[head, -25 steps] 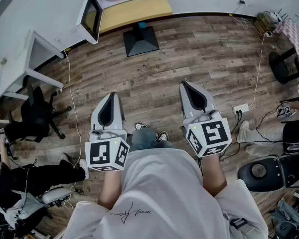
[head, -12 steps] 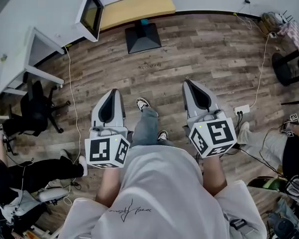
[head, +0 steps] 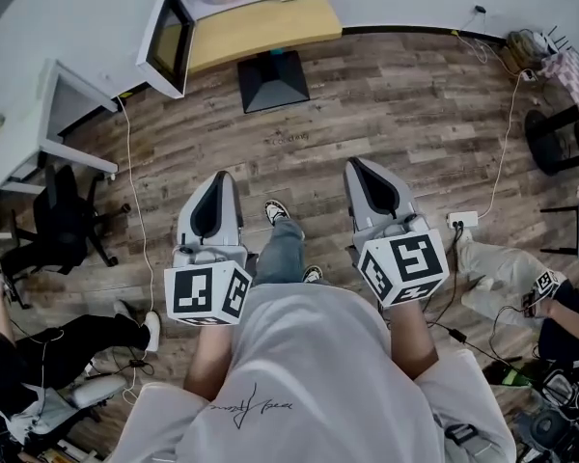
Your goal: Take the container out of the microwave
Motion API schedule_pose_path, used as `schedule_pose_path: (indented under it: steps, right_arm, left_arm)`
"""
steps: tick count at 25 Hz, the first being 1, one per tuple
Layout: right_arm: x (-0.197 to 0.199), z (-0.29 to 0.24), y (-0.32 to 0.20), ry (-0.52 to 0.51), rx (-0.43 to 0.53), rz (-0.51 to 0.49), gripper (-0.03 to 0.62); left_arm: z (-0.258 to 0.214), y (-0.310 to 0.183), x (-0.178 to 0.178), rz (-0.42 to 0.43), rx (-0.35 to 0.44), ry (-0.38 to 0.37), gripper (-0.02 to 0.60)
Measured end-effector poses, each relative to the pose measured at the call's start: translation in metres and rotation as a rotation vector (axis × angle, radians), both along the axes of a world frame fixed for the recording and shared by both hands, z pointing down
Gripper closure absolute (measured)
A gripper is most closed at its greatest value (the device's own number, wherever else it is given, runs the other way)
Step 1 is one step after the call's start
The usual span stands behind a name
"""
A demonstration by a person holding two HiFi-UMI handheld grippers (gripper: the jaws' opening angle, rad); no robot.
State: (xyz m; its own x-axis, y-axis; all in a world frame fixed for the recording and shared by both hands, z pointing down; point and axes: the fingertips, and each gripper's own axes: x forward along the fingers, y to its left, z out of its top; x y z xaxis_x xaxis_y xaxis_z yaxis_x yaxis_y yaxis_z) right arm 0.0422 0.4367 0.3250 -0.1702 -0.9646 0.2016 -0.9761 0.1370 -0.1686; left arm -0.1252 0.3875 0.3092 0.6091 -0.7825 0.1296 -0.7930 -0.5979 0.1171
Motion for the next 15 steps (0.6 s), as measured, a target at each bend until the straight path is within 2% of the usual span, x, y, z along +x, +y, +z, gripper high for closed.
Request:
schedule_pose_path:
  steps: [15]
  right_arm:
    - [-0.001, -0.015, -0.182, 0.028, -0.027, -0.024, 0.58]
  left_arm:
    - [-0.01, -0.172, 0.007, 0.027, -0.025, 0.018, 0.58]
